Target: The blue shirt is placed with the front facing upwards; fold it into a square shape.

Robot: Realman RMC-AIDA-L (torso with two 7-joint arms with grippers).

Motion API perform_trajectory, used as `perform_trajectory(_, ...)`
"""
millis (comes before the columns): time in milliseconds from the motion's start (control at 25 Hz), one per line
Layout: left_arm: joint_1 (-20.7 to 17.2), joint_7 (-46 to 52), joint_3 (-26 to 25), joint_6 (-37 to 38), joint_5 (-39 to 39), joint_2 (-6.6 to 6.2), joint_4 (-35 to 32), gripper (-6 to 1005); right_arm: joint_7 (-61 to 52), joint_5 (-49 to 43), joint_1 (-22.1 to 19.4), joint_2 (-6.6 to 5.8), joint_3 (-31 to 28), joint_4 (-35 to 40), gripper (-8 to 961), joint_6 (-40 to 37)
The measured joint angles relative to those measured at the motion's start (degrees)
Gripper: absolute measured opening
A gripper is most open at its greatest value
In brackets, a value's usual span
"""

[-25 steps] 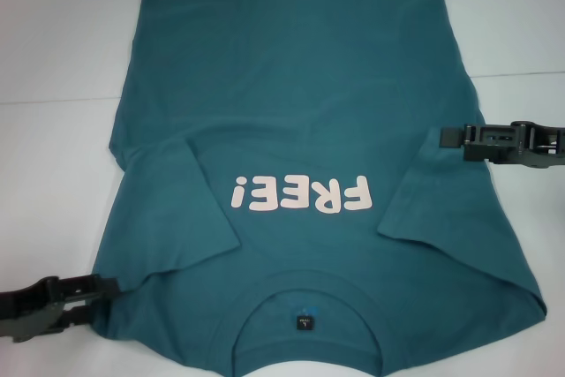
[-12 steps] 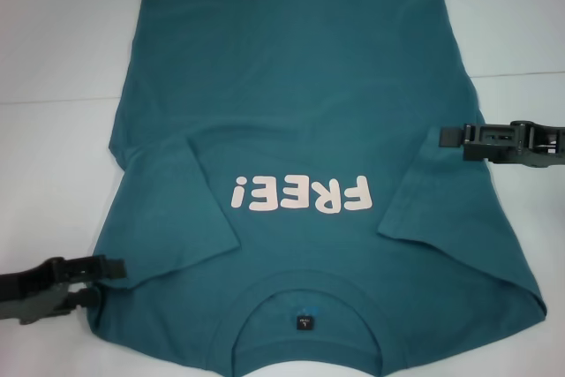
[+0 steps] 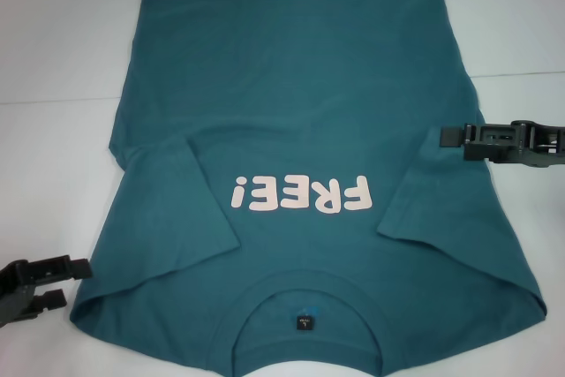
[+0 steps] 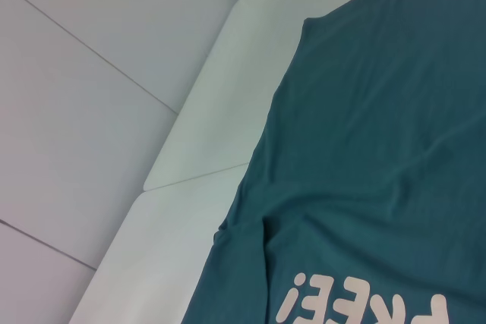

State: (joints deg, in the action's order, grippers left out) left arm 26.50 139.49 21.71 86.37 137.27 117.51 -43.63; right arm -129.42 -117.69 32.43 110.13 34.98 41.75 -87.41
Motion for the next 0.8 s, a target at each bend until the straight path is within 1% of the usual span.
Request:
perform_trajectory(440,0.0,0.5,0.4,-2.5,2.1,0.01,0.6,766,0.0,0.0,0.0,0.0,0.0,0.0,945,0.0)
perform_trajectory(800,0.6,0.6,1.5,-2.3,2.3,0.46,1.9,765,0.1,0.0,0.0,0.0,0.0,0.0,945,0.1)
